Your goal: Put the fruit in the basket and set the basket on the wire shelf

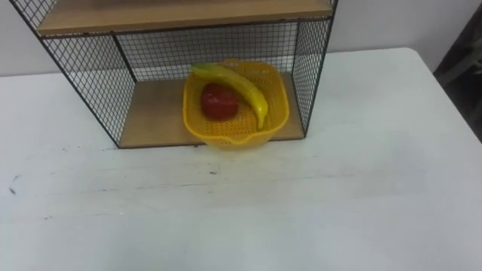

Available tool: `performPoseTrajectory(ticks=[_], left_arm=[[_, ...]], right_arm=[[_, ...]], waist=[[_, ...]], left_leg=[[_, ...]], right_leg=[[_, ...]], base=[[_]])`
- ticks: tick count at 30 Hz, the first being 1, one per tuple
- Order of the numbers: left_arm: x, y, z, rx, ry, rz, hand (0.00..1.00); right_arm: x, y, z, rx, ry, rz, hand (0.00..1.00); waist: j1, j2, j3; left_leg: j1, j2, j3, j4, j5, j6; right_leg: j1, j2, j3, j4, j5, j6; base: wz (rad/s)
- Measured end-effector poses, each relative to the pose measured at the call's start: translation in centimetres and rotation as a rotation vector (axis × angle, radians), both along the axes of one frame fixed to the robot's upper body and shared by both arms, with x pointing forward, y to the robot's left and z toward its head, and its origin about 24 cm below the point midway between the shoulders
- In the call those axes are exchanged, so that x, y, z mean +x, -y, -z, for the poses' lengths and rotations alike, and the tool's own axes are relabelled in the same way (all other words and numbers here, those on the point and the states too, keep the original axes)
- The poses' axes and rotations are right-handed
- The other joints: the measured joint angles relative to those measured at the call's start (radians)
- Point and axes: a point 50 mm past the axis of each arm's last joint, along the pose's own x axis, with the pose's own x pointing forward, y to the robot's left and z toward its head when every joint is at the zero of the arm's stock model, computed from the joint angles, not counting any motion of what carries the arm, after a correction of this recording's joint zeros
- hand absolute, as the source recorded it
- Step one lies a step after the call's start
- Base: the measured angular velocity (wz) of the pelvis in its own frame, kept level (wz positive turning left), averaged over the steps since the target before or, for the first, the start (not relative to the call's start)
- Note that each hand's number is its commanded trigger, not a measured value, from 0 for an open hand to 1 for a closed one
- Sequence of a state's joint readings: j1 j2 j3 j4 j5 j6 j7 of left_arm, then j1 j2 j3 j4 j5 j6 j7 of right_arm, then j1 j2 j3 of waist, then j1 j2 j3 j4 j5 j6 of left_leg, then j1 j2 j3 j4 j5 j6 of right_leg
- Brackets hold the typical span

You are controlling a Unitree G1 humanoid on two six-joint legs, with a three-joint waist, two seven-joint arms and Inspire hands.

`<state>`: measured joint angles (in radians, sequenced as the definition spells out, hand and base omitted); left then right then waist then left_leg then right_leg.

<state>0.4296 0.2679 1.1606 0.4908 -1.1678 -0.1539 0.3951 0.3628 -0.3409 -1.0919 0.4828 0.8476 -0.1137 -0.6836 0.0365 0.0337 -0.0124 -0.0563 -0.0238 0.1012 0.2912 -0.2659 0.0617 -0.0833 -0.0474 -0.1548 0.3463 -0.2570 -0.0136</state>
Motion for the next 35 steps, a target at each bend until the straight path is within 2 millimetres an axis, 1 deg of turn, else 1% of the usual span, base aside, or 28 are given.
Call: performPoseTrajectory(ticks=[1, 2, 3, 4, 5, 7, 8, 10, 11, 12, 14, 16, 17, 19, 20, 21, 22, 24, 26, 27, 28, 29, 31, 32, 34, 35], left_arm=[[-0.9, 0.4, 1.6, -0.081, -0.021, -0.052, 0.00], [-1.4, 0.7, 2.3, -0.119, -0.034, -0.076, 0.00], [-2.5, 1.5, 3.7, -0.195, -0.062, -0.126, 0.00], [-3.5, 2.4, 4.8, -0.261, -0.085, -0.170, 0.00], [-3.9, 2.9, 5.4, -0.293, -0.095, -0.190, 0.00], [-5.1, 4.5, 7.0, -0.390, -0.126, -0.257, 0.00], [-5.2, 4.9, 7.3, -0.408, -0.130, -0.266, 0.00], [-5.2, 6.4, 8.6, -0.470, -0.170, -0.266, 0.00], [-5.1, 7.0, 9.1, -0.495, -0.220, -0.243, 0.00], [-5.1, 7.3, 9.4, -0.509, -0.242, -0.229, 0.00], [-4.9, 8.7, 10.4, -0.562, -0.343, -0.140, 0.00], [-4.1, 10.7, 12.0, -0.636, -0.469, 0.031, 0.00], [-3.7, 11.0, 12.3, -0.653, -0.505, 0.089, 0.00], [-1.9, 12.1, 13.3, -0.679, -0.677, 0.383, 0.00], [-1.4, 12.4, 13.6, -0.687, -0.719, 0.464, 0.00], [-0.3, 13.0, 14.2, -0.696, -0.804, 0.628, 0.00], [0.4, 13.2, 14.4, -0.695, -0.837, 0.704, 0.00], [2.9, 14.3, 15.3, -0.686, -0.953, 0.985, 0.00], [5.4, 15.3, 15.9, -0.654, -1.055, 1.225, 0.00], [6.0, 15.6, 16.1, -0.643, -1.073, 1.276, 0.00], [7.1, 16.1, 16.3, -0.622, -1.105, 1.370, 0.00], [7.5, 16.2, 16.3, -0.613, -1.120, 1.410, 0.00], [8.3, 16.7, 16.4, -0.583, -1.169, 1.522, 0.00], [8.4, 16.8, 16.4, -0.577, -1.181, 1.541, 0.00], [8.5, 17.2, 16.6, -0.579, -1.229, 1.608, 0.00], [8.4, 17.3, 16.6, -0.581, -1.240, 1.622, 0.00]], right_arm=[[-0.9, -0.4, 1.4, 0.066, 0.001, 0.037, 0.00], [-1.4, -0.6, 2.1, 0.096, -0.003, 0.053, 0.00], [-2.3, -1.1, 3.4, 0.156, -0.016, 0.092, 0.00], [-3.5, -1.8, 4.5, 0.214, -0.023, 0.135, 0.00], [-4.0, -2.2, 5.1, 0.241, -0.027, 0.156, 0.00], [-5.4, -3.8, 7.1, 0.329, -0.048, 0.213, 0.00], [-5.7, -4.3, 7.6, 0.351, -0.059, 0.223, 0.00], [-6.2, -6.1, 9.4, 0.441, -0.139, 0.212, 0.00], [-6.3, -7.0, 10.2, 0.485, -0.202, 0.176, 0.00], [-6.4, -7.4, 10.6, 0.508, -0.234, 0.153, 0.00], [-6.4, -8.8, 11.8, 0.573, -0.341, 0.060, 0.00], [-5.7, -10.6, 13.4, 0.659, -0.474, -0.106, 0.00], [-5.5, -11.0, 13.8, 0.685, -0.504, -0.153, 0.00], [-4.4, -12.6, 15.1, 0.776, -0.625, -0.377, 0.00], [-3.9, -12.9, 15.4, 0.794, -0.650, -0.433, 0.00], [-2.9, -13.4, 16.0, 0.826, -0.707, -0.557, 0.00], [-2.6, -13.7, 16.2, 0.841, -0.735, -0.617, 0.00], [-1.0, -14.5, 17.0, 0.888, -0.804, -0.818, 0.00], [0.3, -15.0, 17.4, 0.905, -0.880, -0.990, 0.00], [0.6, -15.1, 17.5, 0.907, -0.890, -1.015, 0.00], [1.1, -15.3, 17.6, 0.914, -0.897, -1.056, 0.00], [1.4, -15.4, 17.7, 0.918, -0.898, -1.077, 0.00], [1.9, -16.1, 18.0, 0.935, -0.902, -1.145, 0.00], [1.9, -16.3, 18.1, 0.941, -0.908, -1.159, 0.00], [2.0, -16.7, 18.3, 0.961, -0.970, -1.237, 0.00], [2.1, -16.8, 18.3, 0.964, -0.990, -1.258, 0.00]], waist=[[0.002, -0.001, -0.0011], [0.001, -0.001, -0.0009], [0.003, 0.002, 0.0010], [0.007, 0.001, 0.0010], [0.009, 0.000, 0.0005], [0.013, -0.005, 0.0008], [0.014, -0.006, 0.0010], [0.013, -0.009, 0.0007], [0.014, -0.012, -0.0005], [0.015, -0.013, -0.0013], [0.018, -0.016, -0.0018], [0.019, -0.015, -0.0012], [0.018, -0.016, -0.0011], [0.022, -0.018, -0.0004], [0.020, -0.019, -0.0003], [0.014, -0.019, 0.0000], [0.012, -0.020, 0.0006], [0.000, -0.021, 0.0012], [-0.009, -0.024, 0.0012], [-0.012, -0.024, 0.0016], [-0.022, -0.025, 0.0021], [-0.029, -0.026, 0.0023], [-0.043, -0.031, 0.0050], [-0.044, -0.033, 0.0061], [-0.045, -0.037, 0.0106], [-0.048, -0.040, 0.0112]], left_leg=[[0.001, -0.001, -0.005, 0.000, 0.000, 0.000], [0.002, -0.001, -0.008, 0.001, 0.000, 0.000], [0.008, -0.003, -0.011, 0.000, 0.000, 0.000], [0.016, -0.004, -0.012, -0.001, -0.002, 0.002], [0.017, -0.005, -0.014, -0.001, -0.003, 0.002], [0.016, -0.006, -0.021, 0.000, -0.003, 0.002], [0.016, -0.006, -0.022, 0.001, -0.003, 0.002], [0.016, -0.006, -0.030, 0.002, -0.003, 0.002], [0.017, -0.006, -0.030, 0.003, -0.003, 0.002], [0.018, -0.006, -0.030, 0.003, -0.003, 0.002], [0.023, -0.005, -0.022, 0.001, -0.003, 0.002], [0.029, -0.004, -0.018, -0.003, -0.003, 0.003], [0.033, -0.004, -0.017, -0.006, -0.003, 0.003], [0.053, -0.001, -0.009, -0.016, -0.003, 0.003], [0.054, -0.001, -0.008, -0.016, -0.003, 0.003], [0.057, -0.001, -0.008, -0.017, -0.003, 0.003], [0.060, -0.001, -0.008, -0.018, -0.003, 0.003], [0.077, -0.001, -0.008, -0.025, -0.003, 0.003], [0.087, -0.001, 0.000, -0.036, -0.001, 0.004], [0.086, -0.001, 0.001, -0.037, -0.001, 0.004], [0.086, -0.001, 0.002, -0.038, -0.001, 0.004], [0.087, -0.001, 0.003, -0.040, -0.001, 0.004], [0.090, 0.001, 0.010, -0.048, -0.001, 0.004], [0.092, 0.001, 0.012, -0.051, -0.001, 0.004], [0.091, 0.004, 0.030, -0.052, -0.001, 0.003], [0.090, 0.004, 0.030, -0.051, -0.002, 0.003]], right_leg=[[0.005, -0.001, -0.004, -0.003, 0.000, 0.000], [0.008, -0.002, -0.009, -0.005, 0.000, 0.000], [0.013, -0.002, -0.010, -0.007, -0.002, 0.002], [0.017, -0.002, -0.007, -0.008, -0.005, 0.005], [0.018, -0.002, -0.006, -0.007, -0.007, 0.006], [0.021, -0.001, -0.003, -0.008, -0.007, 0.007], [0.022, -0.001, -0.002, -0.010, -0.007, 0.007], [0.030, 0.002, -0.004, -0.023, -0.003, 0.009], [0.030, 0.004, 0.002, -0.022, -0.002, 0.009], [0.030, 0.005, 0.005, -0.022, -0.002, 0.008], [0.031, 0.005, 0.010, -0.021, 0.000, 0.007], [0.033, 0.008, 0.021, -0.025, 0.004, 0.007], [0.037, 0.009, 0.023, -0.028, 0.006, 0.007], [0.055, 0.013, 0.027, -0.041, 0.012, 0.007], [0.056, 0.012, 0.027, -0.041, 0.012, 0.007], [0.059, 0.013, 0.027, -0.042, 0.013, 0.007], [0.062, 0.013, 0.027, -0.044, 0.014, 0.008], [0.079, 0.015, 0.028, -0.053, 0.015, 0.008], [0.082, 0.016, 0.035, -0.054, 0.015, 0.008], [0.080, 0.016, 0.036, -0.054, 0.015, 0.008], [0.080, 0.016, 0.037, -0.055, 0.015, 0.008], [0.080, 0.016, 0.037, -0.056, 0.015, 0.008], [0.079, 0.019, 0.045, -0.056, 0.015, 0.008], [0.077, 0.020, 0.046, -0.056, 0.015, 0.008], [0.066, 0.023, 0.055, -0.055, 0.015, 0.008], [0.065, 0.023, 0.055, -0.054, 0.016, 0.008]], base=[[0.16], [0.13], [0.08], [0.06], [0.00], [0.05], [0.09], [0.08], [0.00], [-0.05], [-0.10], [-0.13], [-0.10], [-0.09], [-0.08], [0.00], [0.00], [0.00], [-0.10], [-0.07], [0.00], [-0.04], [-0.10], [-0.16], [-0.21], [-0.12]])
